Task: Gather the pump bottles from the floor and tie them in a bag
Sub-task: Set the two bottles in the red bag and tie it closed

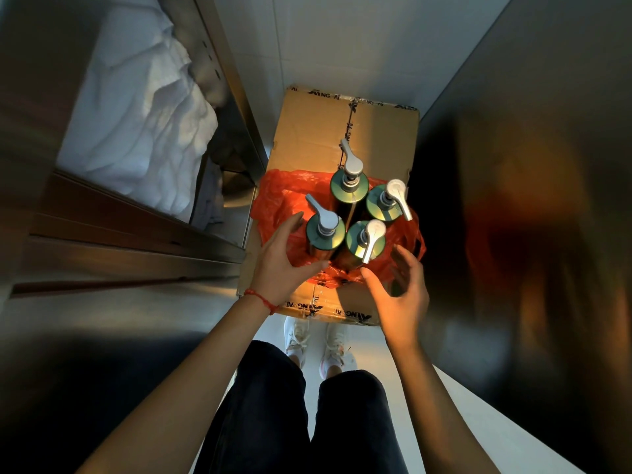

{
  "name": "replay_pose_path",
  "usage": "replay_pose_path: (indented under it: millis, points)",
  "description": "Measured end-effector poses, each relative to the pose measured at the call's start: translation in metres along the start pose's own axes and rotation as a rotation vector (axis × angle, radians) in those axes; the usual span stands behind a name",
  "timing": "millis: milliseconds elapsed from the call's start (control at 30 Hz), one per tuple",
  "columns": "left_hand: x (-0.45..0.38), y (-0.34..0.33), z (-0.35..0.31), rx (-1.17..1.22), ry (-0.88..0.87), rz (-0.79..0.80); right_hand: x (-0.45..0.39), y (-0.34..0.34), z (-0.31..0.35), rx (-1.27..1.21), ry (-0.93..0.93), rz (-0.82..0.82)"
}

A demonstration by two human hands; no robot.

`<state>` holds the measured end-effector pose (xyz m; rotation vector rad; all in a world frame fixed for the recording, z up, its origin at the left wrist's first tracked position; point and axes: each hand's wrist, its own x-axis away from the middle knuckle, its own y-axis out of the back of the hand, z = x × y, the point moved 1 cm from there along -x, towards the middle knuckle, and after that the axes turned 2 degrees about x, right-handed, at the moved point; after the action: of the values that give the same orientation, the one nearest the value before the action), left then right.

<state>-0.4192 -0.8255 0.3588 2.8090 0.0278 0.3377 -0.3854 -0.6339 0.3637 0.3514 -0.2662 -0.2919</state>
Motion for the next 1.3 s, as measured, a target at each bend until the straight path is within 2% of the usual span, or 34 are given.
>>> replay_pose_path:
  millis: [100,300,433,667,833,967,1033,1133,1300]
  points:
    - [0.004,0.009,0.012,0.157,0.128,-0.039,-0.001,0.011,-0.007,-0.052,-0.078,-0.024]
    - [-0.021,0.026,0.039,0.276,0.314,-0.401,-0.021,0.017,-0.026,-0.071,-0.148,-0.164]
    - [-0.056,0.031,0.054,0.256,0.426,-0.521,-0.037,0.014,-0.045,-0.024,-0.199,-0.227]
    - [-0.101,0.031,0.068,0.205,0.47,-0.49,-0.057,0.013,-0.066,0.054,-0.294,-0.279]
    - [-0.106,0.032,0.073,0.164,0.55,-0.549,-0.066,0.008,-0.074,0.022,-0.373,-0.283]
    - [-0.102,0.036,0.082,0.214,0.685,-0.611,-0.07,0.004,-0.077,-0.057,-0.399,-0.284]
    - [-0.102,0.038,0.085,0.31,0.75,-0.591,-0.07,0.004,-0.077,-0.085,-0.401,-0.299]
    - [-0.103,0.038,0.084,0.644,0.778,-0.593,-0.071,0.005,-0.078,-0.138,-0.411,-0.341]
    - [-0.106,0.036,0.074,0.766,0.758,-0.547,-0.069,0.006,-0.073,-0.226,-0.43,-0.382]
